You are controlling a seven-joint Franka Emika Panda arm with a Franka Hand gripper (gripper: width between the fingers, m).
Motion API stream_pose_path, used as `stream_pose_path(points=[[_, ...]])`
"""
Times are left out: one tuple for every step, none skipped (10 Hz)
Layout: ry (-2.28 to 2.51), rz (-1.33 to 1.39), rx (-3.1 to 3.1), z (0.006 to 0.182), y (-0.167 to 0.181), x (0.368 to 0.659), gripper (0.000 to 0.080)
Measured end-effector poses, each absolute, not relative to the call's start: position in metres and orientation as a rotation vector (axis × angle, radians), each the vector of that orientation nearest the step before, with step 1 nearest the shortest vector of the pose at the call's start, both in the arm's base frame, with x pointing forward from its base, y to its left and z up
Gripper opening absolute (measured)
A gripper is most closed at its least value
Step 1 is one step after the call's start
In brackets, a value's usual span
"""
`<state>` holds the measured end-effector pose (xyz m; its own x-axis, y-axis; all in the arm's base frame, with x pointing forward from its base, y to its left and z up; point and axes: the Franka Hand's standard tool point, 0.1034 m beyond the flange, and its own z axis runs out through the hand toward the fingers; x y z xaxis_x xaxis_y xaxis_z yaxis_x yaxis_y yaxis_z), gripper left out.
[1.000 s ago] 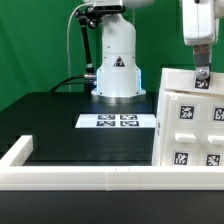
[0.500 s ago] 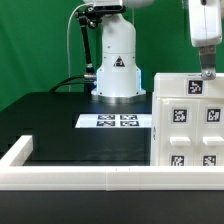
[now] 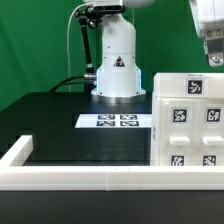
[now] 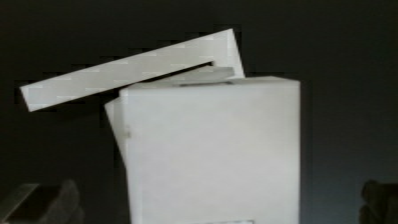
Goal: Assemble cabinet
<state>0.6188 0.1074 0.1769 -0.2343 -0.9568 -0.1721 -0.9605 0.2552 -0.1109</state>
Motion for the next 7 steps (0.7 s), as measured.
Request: stream_pose_path(points=[[2.281, 0.021, -1.850, 0.176, 0.107, 0.619, 0.0796], [2.277, 0.021, -1.856, 0.176, 0.108, 0.619, 0.0796], [2.175, 0.020, -2.014, 0.175, 0.109, 0.618, 0.0796], [2.001, -0.008, -2.180, 0.178, 0.108, 0.624, 0.0796], [1.894, -0.022, -2.275, 0.178, 0.108, 0.625, 0.0796], [1.785, -0.020, -2.372, 0.179, 0.110, 0.625, 0.0796], [1.611, -0.041, -2.494, 0.179, 0.109, 0.628, 0.0796]])
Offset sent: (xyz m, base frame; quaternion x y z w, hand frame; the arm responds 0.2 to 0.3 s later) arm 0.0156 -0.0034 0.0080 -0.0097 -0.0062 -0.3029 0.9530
